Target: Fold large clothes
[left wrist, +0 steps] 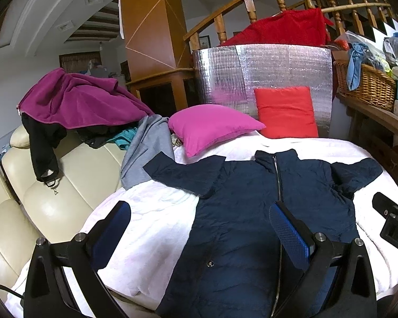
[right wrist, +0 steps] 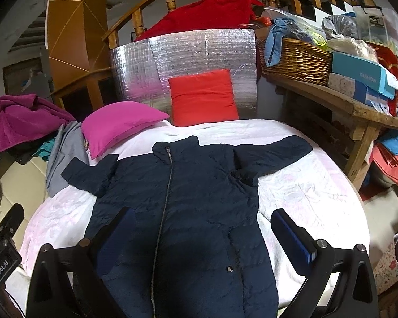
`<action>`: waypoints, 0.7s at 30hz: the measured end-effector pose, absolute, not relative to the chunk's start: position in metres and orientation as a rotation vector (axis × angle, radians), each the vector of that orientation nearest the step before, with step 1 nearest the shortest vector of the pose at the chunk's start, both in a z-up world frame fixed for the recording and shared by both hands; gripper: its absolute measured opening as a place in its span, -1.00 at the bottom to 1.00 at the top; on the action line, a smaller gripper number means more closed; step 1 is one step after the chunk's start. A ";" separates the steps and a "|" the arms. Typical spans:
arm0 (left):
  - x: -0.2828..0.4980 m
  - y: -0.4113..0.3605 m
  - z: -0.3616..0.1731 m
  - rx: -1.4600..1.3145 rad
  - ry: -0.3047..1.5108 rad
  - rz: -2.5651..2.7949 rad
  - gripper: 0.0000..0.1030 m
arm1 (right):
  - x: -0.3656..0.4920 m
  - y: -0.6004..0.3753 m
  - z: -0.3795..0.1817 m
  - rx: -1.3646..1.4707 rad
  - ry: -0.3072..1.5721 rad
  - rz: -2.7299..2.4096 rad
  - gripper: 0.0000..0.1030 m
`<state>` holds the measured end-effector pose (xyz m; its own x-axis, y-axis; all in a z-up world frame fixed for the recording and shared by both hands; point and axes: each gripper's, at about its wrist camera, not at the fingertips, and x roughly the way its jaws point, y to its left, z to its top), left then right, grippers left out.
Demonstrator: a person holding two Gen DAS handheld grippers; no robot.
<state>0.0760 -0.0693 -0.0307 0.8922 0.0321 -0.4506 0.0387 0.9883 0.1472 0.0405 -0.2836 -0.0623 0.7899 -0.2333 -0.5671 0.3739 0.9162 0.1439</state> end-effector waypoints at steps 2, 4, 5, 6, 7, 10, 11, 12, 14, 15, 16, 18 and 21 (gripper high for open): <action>0.086 -0.074 -0.036 0.157 0.478 -0.008 1.00 | 0.048 -0.289 -0.066 0.256 0.578 -0.332 1.00; 0.101 -0.081 -0.045 0.159 0.493 -0.024 1.00 | 0.058 -0.299 -0.071 0.265 0.581 -0.333 1.00; 0.115 -0.086 -0.054 0.165 0.521 -0.035 1.00 | 0.065 -0.310 -0.076 0.284 0.571 -0.323 1.00; 0.130 -0.091 -0.065 0.166 0.558 -0.047 1.00 | 0.070 -0.318 -0.081 0.299 0.566 -0.311 1.00; 0.147 -0.095 -0.079 0.157 0.605 -0.066 1.00 | 0.080 -0.337 -0.089 0.332 0.567 -0.295 1.00; 0.210 -0.111 -0.142 0.117 0.813 -0.110 1.00 | 0.106 -0.398 -0.117 0.447 0.574 -0.267 1.00; 0.227 -0.116 -0.160 0.107 0.877 -0.115 1.00 | 0.115 -0.418 -0.126 0.481 0.578 -0.274 1.00; 0.243 -0.120 -0.178 0.095 0.938 -0.112 1.00 | 0.124 -0.446 -0.138 0.524 0.580 -0.291 1.00; 0.269 -0.125 -0.209 0.074 1.018 -0.091 1.00 | 0.142 -0.507 -0.167 0.640 0.568 -0.320 1.00; 0.279 -0.127 -0.220 0.068 1.028 -0.081 1.00 | 0.148 -0.528 -0.177 0.689 0.560 -0.323 1.00; 0.284 -0.129 -0.226 0.071 1.025 -0.071 1.00 | 0.156 -0.558 -0.191 0.766 0.557 -0.341 1.00; 0.295 -0.134 -0.239 0.105 1.003 -0.046 1.00 | 0.171 -0.599 -0.213 0.861 0.576 -0.368 1.00; 0.307 -0.140 -0.248 0.133 1.005 -0.043 1.00 | 0.195 -0.646 -0.246 0.991 0.572 -0.355 0.93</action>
<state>0.3068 -0.1399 -0.2478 0.5359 0.0256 -0.8439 0.0972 0.9910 0.0918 0.1947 -0.6462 -0.2458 0.7994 -0.0247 -0.6003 0.5266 0.5096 0.6804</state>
